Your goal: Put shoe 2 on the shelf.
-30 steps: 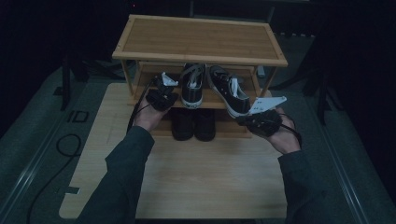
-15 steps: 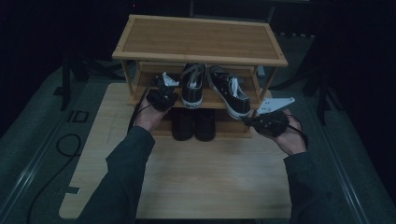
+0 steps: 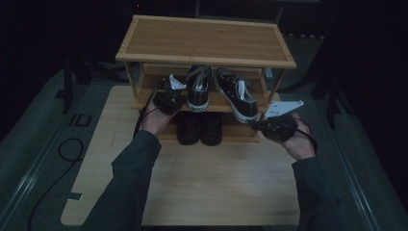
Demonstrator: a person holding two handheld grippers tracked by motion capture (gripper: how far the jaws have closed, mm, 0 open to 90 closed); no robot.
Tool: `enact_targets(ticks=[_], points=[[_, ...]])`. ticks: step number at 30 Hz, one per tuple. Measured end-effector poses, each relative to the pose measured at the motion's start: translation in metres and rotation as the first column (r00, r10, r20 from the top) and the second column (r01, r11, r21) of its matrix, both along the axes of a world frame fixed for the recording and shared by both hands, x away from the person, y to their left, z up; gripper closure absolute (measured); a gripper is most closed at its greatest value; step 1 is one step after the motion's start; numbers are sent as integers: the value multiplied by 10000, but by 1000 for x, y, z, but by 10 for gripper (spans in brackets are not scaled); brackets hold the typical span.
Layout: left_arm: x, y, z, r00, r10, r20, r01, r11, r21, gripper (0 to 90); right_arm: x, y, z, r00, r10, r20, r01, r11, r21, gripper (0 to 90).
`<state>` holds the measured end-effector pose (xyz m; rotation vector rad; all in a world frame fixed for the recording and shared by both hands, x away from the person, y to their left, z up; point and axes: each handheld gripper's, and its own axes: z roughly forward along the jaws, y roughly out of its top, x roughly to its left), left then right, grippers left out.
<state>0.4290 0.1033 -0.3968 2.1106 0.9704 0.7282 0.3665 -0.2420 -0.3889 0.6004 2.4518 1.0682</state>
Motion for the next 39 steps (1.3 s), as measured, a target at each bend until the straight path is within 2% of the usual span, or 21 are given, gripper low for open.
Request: enact_targets(ticks=[2, 12, 19, 30, 33, 34, 35, 37, 39], points=[[0, 0, -1, 10000, 29, -47, -30, 9997, -228, 900, 0, 0, 1, 10000, -15, -12, 15, 10000, 32, 900], [0, 0, 0, 10000, 12, -79, -12, 10000, 76, 900, 1, 9, 0, 9997, 253, -20, -253, 9996, 86, 900], [0, -1, 0, 10000, 36, -30, -36, 9999, 93, 900, 2, 14, 2, 9994, 359, 14, -359, 9990, 257, 900], [-1, -1, 0, 10000, 34, -11, -34, 9999, 121, 900, 5, 31, 3, 9981, 599, 106, -601, 9979, 250, 900], [-1, -1, 0, 10000, 29, -18, -29, 9999, 126, 900, 6, 35, 4, 9985, 526, 153, -531, 9981, 301, 900], [-1, -1, 0, 10000, 22, -20, -21, 9999, 116, 900, 6, 36, 4, 9988, 439, 228, -446, 9986, 296, 900], [-1, -2, -1, 10000, 73, 14, -73, 9999, -76, 900, 7, 37, 4, 9991, 300, 295, -308, 9991, 275, 900], [-1, -1, -1, 10000, 53, 15, -53, 10000, -73, 900, 10, 38, 4, 9994, 76, 349, -87, 9995, 288, 900], [-1, -1, -1, 10000, 38, 21, -37, 10000, -69, 900, 11, 39, 4, 9993, 147, 341, -162, 9989, 442, 900]])
